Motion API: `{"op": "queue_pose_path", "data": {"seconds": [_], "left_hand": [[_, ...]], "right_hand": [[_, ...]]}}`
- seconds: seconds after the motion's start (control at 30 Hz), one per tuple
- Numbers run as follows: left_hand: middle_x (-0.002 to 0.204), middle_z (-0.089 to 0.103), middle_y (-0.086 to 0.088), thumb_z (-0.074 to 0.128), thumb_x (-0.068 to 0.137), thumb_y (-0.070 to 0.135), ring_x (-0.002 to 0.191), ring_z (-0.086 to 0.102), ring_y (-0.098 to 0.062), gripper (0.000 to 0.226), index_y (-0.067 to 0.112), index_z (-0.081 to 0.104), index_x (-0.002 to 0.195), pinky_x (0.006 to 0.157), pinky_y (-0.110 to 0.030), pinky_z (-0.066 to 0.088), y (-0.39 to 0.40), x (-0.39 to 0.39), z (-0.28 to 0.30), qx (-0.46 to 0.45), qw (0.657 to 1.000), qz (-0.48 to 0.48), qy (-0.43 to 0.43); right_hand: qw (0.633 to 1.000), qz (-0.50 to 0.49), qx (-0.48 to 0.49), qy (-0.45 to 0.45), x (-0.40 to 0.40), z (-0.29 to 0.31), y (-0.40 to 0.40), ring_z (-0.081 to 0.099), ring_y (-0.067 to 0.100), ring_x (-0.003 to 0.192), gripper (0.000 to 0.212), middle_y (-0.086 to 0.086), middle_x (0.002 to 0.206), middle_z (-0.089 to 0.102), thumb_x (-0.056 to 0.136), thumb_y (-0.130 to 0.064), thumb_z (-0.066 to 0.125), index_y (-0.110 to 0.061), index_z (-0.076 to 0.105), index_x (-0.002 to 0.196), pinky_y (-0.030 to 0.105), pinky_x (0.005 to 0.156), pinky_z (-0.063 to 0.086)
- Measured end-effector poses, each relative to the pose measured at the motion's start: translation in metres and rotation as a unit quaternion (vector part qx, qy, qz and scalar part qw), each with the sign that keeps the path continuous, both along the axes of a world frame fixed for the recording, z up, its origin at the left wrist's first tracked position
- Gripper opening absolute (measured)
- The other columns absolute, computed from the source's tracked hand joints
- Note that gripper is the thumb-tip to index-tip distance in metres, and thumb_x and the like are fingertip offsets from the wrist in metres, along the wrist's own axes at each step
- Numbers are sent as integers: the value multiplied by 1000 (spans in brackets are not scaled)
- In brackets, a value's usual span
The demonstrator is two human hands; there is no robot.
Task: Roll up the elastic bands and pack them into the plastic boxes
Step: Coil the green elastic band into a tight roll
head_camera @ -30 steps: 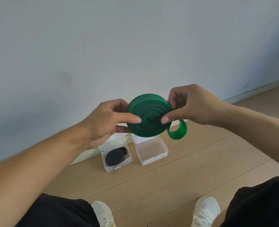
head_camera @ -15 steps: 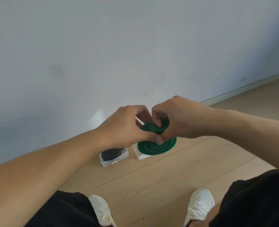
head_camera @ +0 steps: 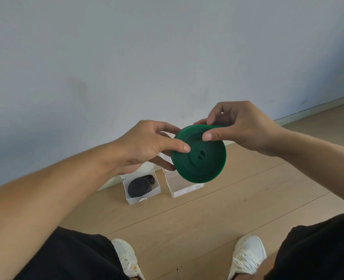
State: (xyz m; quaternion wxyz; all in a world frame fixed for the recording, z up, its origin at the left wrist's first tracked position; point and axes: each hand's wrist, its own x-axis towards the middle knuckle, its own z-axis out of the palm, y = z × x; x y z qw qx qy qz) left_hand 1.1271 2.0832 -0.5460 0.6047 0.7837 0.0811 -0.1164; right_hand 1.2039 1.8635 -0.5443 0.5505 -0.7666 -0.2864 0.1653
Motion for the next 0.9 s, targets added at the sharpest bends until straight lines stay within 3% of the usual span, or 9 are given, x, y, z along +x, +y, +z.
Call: {"op": "queue_pose_path", "data": {"seconds": [0.1, 0.23, 0.33, 0.43, 0.5, 0.57, 0.73, 0.9], "left_hand": [[93, 78, -15, 80, 81, 10, 79, 75, -25, 26, 2, 75, 105, 67, -40, 62, 3, 2, -5, -47, 998, 15, 30], [101, 77, -18, 80, 82, 12, 79, 73, -26, 27, -2, 76, 105, 70, -39, 62, 9, 7, -11, -98, 992, 55, 51], [99, 75, -19, 79, 81, 10, 79, 74, -28, 27, -4, 76, 105, 70, -39, 63, 11, 10, -18, -123, 986, 97, 55], [98, 75, -20, 80, 81, 13, 77, 76, -30, 31, -4, 75, 106, 67, -39, 64, 11, 13, -22, -136, 981, 127, 60], [95, 76, -19, 81, 82, 14, 76, 77, -31, 31, -3, 75, 106, 66, -39, 64, 11, 15, -24, -139, 979, 136, 62], [96, 77, -19, 80, 82, 14, 76, 77, -31, 31, -3, 74, 108, 67, -39, 64, 12, 16, -27, -143, 977, 143, 64], [100, 78, -19, 78, 85, 15, 80, 78, -30, 29, -1, 74, 109, 70, -38, 64, 25, 22, -41, -157, 973, 149, 77], [100, 75, -18, 67, 94, 17, 87, 76, -33, 26, 1, 70, 115, 82, -44, 64, 46, 41, -79, -178, 965, 135, 138]], "right_hand": [[999, -49, -7, -24, 4, -7, 2, 74, 7, 102, 25, -6, 101, 80, 72, -27, 85, -13, 73, 90, 26, 94, 57], [974, -85, -122, -168, 6, -5, 3, 62, -6, 111, 20, -28, 110, 70, 86, -42, 76, -43, 75, 106, 12, 95, 45], [952, -22, -217, -217, 2, -4, 7, 53, -3, 114, 65, -28, 122, 56, 76, -55, 80, -44, 56, 136, 5, 87, 38], [922, 30, -312, -228, 2, -12, 13, 40, 1, 124, 120, -19, 138, 39, 62, -66, 84, -37, 17, 158, 15, 96, 31], [905, 63, -341, -248, 4, -20, 18, 31, 5, 129, 139, -14, 142, 31, 57, -73, 81, -35, -4, 159, 20, 102, 29], [894, 73, -352, -268, 5, -25, 24, 27, 7, 132, 141, -11, 144, 27, 55, -76, 80, -35, -8, 158, 22, 106, 31], [904, 39, -294, -307, 13, -39, 46, 34, 13, 132, 119, -7, 146, 31, 63, -60, 85, -29, 17, 155, 25, 108, 38], [906, 83, -326, -257, 42, -74, 72, 38, 11, 127, 114, -11, 141, 33, 63, -57, 85, -32, 20, 154, 28, 104, 43]]}}
